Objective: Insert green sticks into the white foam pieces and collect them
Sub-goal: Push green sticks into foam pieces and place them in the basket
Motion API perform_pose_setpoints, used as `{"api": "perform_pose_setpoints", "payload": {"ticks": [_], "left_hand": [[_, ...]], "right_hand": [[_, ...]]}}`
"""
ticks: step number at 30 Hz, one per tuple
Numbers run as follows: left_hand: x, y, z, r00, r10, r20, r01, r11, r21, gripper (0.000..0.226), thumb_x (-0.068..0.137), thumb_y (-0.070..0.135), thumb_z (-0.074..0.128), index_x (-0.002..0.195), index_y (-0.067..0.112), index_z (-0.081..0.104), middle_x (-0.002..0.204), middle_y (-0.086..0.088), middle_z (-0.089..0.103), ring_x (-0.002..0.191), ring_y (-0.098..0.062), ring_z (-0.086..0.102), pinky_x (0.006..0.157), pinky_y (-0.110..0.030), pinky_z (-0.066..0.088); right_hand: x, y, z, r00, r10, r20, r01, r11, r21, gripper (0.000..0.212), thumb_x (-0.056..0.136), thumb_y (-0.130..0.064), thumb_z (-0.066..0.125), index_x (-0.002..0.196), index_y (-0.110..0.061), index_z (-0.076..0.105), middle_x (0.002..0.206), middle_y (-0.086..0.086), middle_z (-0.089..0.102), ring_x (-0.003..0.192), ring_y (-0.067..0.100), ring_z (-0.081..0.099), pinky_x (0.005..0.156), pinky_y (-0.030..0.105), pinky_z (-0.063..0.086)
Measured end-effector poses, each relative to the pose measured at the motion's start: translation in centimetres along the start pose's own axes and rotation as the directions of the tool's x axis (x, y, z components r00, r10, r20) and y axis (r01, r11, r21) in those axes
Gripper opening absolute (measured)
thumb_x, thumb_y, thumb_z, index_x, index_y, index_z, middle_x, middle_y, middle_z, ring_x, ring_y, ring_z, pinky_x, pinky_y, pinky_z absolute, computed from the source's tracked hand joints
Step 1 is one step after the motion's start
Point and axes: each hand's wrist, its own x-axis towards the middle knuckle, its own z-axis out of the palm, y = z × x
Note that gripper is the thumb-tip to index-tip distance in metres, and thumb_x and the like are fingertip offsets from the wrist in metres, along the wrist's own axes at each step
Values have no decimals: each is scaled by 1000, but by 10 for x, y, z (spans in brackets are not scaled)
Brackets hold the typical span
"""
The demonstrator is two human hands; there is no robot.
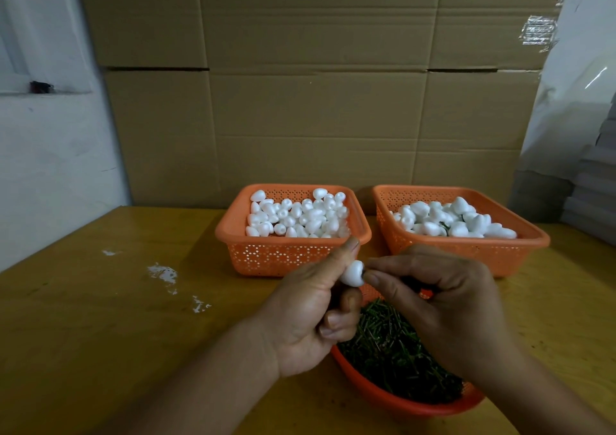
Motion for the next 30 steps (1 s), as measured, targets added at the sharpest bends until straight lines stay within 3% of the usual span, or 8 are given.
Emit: {"api": "perform_pose_setpoints", "payload": {"ticks": [3, 6, 11, 15, 23, 26, 30], "left_hand": [[0, 0, 1, 1000, 17, 3, -17, 1000, 7, 34, 75, 48, 75, 72, 18, 60, 53, -1, 45, 35, -6, 34, 34, -16, 25], [0, 0, 1, 999, 44, -11, -44, 999, 27, 35, 77, 47, 74, 78, 16, 58, 55, -2, 46, 36, -7, 34, 35, -16, 24], [1, 1, 0, 991, 130, -20, -128, 987, 99, 39, 73, 46, 75, 84, 13, 56, 54, -2, 46, 36, -7, 33, 35, -18, 22], [2, 0, -1, 981, 190, -26, -185, 973, 137, 31, 72, 46, 76, 76, 19, 62, 55, -3, 48, 36, -8, 35, 35, -17, 25], [4, -2, 1, 919, 372, -127, -335, 910, 244, 32, 61, 46, 81, 73, 18, 71, 56, -1, 51, 41, -7, 39, 38, -17, 29], [3, -4, 0, 885, 459, -79, -407, 845, 347, 26, 67, 44, 80, 73, 19, 74, 57, 2, 50, 47, -7, 39, 44, -16, 33], [0, -5, 2, 845, 535, 27, -495, 760, 421, 17, 79, 31, 75, 80, 15, 75, 56, 15, 57, 51, 1, 52, 53, -11, 41]], "right_hand": [[0, 0, 0, 999, -17, 28, 17, 1000, -21, 18, 90, -28, 71, 107, -28, 76, 84, -11, 73, 74, 7, 69, 60, 24, 54], [-1, 0, 1, 1000, 6, 28, -5, 1000, -8, 19, 89, -25, 72, 107, -24, 78, 86, -12, 75, 76, 5, 71, 64, 25, 57], [-2, -1, 4, 962, 272, 17, -267, 928, 261, 14, 71, -30, 78, 81, -20, 78, 73, -2, 77, 62, 12, 73, 59, 32, 61], [1, 0, 3, 927, 367, 70, -367, 860, 354, 17, 67, -31, 80, 73, -15, 78, 63, 9, 72, 51, 18, 68, 50, 23, 55], [-1, 2, 7, 896, 423, 132, -442, 832, 334, 11, 74, -23, 76, 82, -16, 79, 72, 8, 76, 63, 22, 73, 59, 31, 62], [-3, 4, 9, 893, 430, 134, -450, 853, 264, 4, 81, -17, 76, 83, -20, 78, 71, 4, 76, 63, 19, 73, 59, 30, 62], [-5, 3, 10, 903, 415, 113, -430, 882, 192, 6, 84, -27, 73, 79, -26, 76, 69, 1, 75, 58, 16, 70, 57, 34, 61]]}}
